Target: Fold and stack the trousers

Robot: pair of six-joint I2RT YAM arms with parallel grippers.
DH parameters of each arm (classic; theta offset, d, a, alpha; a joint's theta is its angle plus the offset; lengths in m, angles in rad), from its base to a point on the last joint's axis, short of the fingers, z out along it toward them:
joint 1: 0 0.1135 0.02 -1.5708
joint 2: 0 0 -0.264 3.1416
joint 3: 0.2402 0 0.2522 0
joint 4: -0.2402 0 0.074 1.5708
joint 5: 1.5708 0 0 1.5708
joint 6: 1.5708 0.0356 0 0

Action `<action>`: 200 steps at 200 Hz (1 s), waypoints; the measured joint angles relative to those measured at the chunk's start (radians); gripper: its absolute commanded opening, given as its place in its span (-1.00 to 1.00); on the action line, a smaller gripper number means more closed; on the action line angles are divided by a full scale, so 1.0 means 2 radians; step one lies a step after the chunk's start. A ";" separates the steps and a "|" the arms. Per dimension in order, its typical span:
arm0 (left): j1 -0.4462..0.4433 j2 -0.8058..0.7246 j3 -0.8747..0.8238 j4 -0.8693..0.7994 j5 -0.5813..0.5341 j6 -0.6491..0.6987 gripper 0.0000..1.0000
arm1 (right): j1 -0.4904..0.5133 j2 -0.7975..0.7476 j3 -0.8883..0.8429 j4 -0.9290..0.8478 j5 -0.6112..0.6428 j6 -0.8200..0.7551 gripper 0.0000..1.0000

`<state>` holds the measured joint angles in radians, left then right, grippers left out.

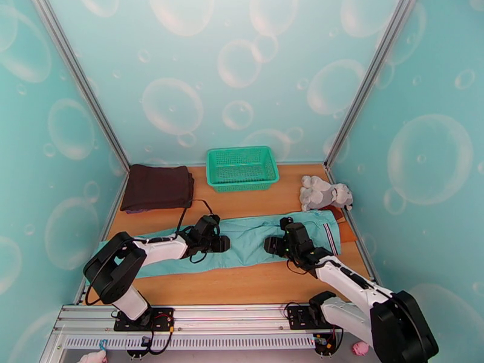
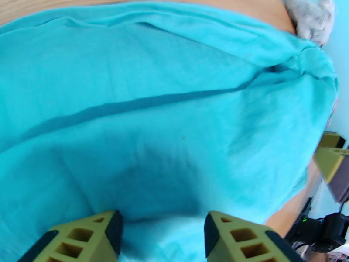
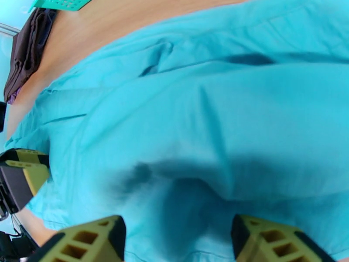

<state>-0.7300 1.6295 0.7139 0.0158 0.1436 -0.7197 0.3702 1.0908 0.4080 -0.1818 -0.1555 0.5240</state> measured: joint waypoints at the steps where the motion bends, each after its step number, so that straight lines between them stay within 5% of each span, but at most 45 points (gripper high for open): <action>1: 0.000 0.000 -0.001 0.000 -0.001 -0.002 0.15 | 0.001 0.001 0.000 0.001 0.000 0.000 0.42; 9: 0.001 -0.004 -0.003 0.000 -0.013 -0.027 0.16 | 0.007 0.004 0.002 0.004 0.002 0.006 0.57; 12: 0.002 -0.005 -0.003 -0.002 -0.019 -0.038 0.16 | 0.009 0.005 0.004 0.005 0.002 0.007 0.91; 15: 0.002 -0.005 -0.003 -0.004 -0.024 -0.045 0.16 | 0.011 0.005 0.005 0.005 0.003 0.008 0.98; 81: 0.027 -0.109 -0.069 -0.092 -0.141 -0.175 0.17 | 0.025 -0.026 0.024 0.010 0.043 0.023 0.99; 115: 0.081 -0.203 -0.117 -0.187 -0.198 -0.215 0.18 | 0.024 -0.045 0.024 -0.001 0.070 0.023 0.99; 155: 0.115 -0.267 -0.133 -0.191 -0.190 -0.138 0.14 | 0.002 -0.047 0.024 -0.023 0.101 0.030 0.99; 200: 0.061 -0.275 -0.083 -0.130 -0.151 -0.003 0.12 | -0.096 -0.049 -0.008 0.020 0.051 0.029 0.93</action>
<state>-0.6086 1.0790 0.5480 -0.2447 -0.1581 -0.7265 0.1783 0.9932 0.3916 -0.1417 -0.0528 0.5819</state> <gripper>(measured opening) 0.566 0.986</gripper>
